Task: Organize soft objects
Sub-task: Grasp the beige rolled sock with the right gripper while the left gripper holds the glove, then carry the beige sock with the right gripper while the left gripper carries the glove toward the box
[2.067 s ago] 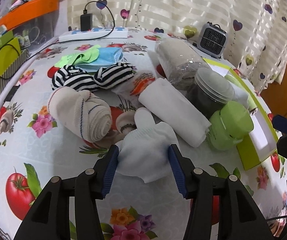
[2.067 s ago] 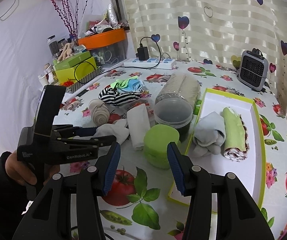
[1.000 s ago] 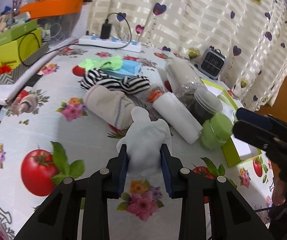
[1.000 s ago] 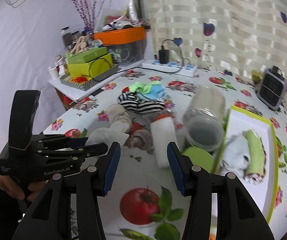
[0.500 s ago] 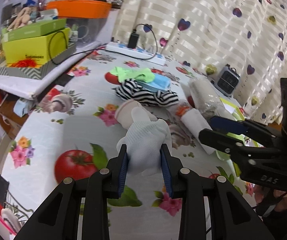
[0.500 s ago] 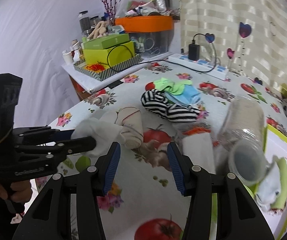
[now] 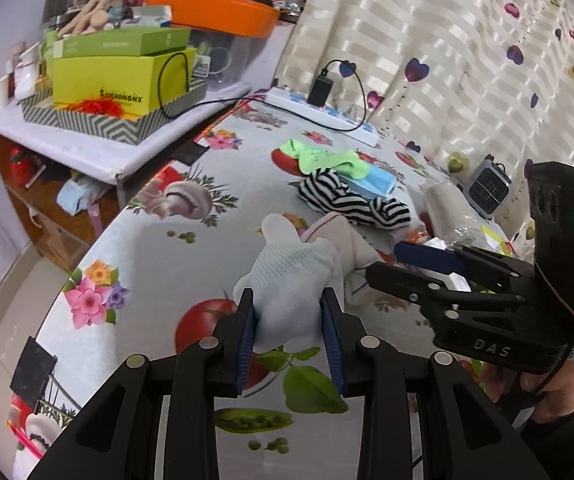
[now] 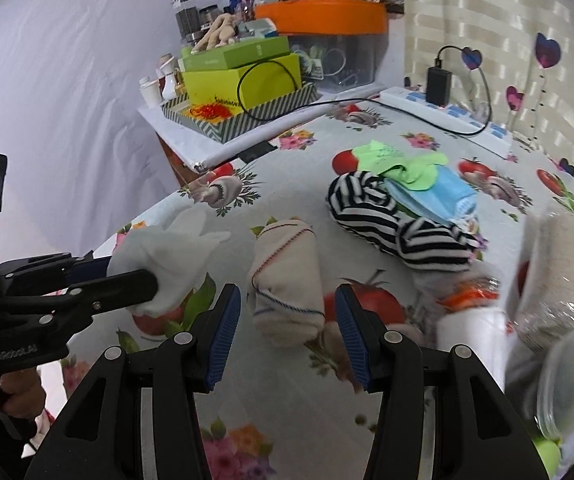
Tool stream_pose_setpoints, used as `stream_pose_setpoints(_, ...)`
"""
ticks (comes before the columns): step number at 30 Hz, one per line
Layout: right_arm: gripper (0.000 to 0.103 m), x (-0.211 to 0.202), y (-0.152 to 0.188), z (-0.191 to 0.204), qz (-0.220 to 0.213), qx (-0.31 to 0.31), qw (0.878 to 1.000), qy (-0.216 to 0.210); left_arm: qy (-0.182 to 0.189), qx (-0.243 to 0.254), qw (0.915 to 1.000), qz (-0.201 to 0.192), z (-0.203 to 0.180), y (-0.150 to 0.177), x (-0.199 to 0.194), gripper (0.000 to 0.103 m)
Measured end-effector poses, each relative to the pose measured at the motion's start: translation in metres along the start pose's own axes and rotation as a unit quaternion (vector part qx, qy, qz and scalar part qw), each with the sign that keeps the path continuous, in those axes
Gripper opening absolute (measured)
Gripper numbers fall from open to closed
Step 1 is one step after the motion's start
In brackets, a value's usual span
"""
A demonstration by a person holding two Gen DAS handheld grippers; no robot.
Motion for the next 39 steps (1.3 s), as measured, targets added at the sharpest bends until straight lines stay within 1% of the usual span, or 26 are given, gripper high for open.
stream_pose_setpoints(10, 0.05, 0.034, -0.004, 0.003, 0.03, 0.0, 1.0, -0.003, -0.003, -0.011, 0.9999, 0.006, 0.013, 0.001, 0.008, 0.03)
stream_pose_setpoints(13, 0.05, 0.038, -0.003, 0.0, 0.041, 0.018, 0.999, -0.006, -0.003, -0.011, 0.9999, 0.008, 0.013, 0.002, 0.01, 0.03)
stream_pose_setpoints(16, 0.049, 0.036, -0.001, -0.004, 0.037, 0.033, 0.999, -0.007, -0.003, -0.012, 0.9999, 0.01, 0.013, 0.002, 0.011, 0.03)
stream_pose_setpoints(18, 0.048, 0.032, 0.0, -0.006, 0.034, 0.034, 0.999, -0.001, -0.003, -0.012, 0.9999, 0.01, 0.013, 0.002, 0.011, 0.03)
stream_pose_setpoints(22, 0.048, 0.016, 0.002, -0.007, 0.017, 0.039, 0.999, -0.003, 0.0, -0.009, 0.9999, 0.008, 0.011, 0.001, 0.011, 0.03)
stream_pose_setpoints(28, 0.048, -0.014, 0.007, -0.007, -0.007, 0.044, 0.999, -0.006, 0.009, 0.009, 0.9999, 0.003, -0.011, 0.0, 0.008, 0.03)
stream_pose_setpoints(34, 0.048, -0.044, 0.017, -0.013, -0.028, 0.056, 0.998, 0.0, 0.016, 0.024, 0.9996, 0.0, -0.033, 0.0, 0.002, 0.03)
stream_pose_setpoints(39, 0.048, -0.077, 0.021, -0.017, -0.057, 0.064, 0.996, 0.006, 0.022, 0.039, 0.999, -0.005, -0.053, 0.0, -0.005, 0.03)
Point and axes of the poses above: each gripper's, at about its wrist camera, not at the fingertips, and x roughly the way its jaws point, z to its left, y to its underside, the point moved 7 cm from there along x, roughly the way its jaws point
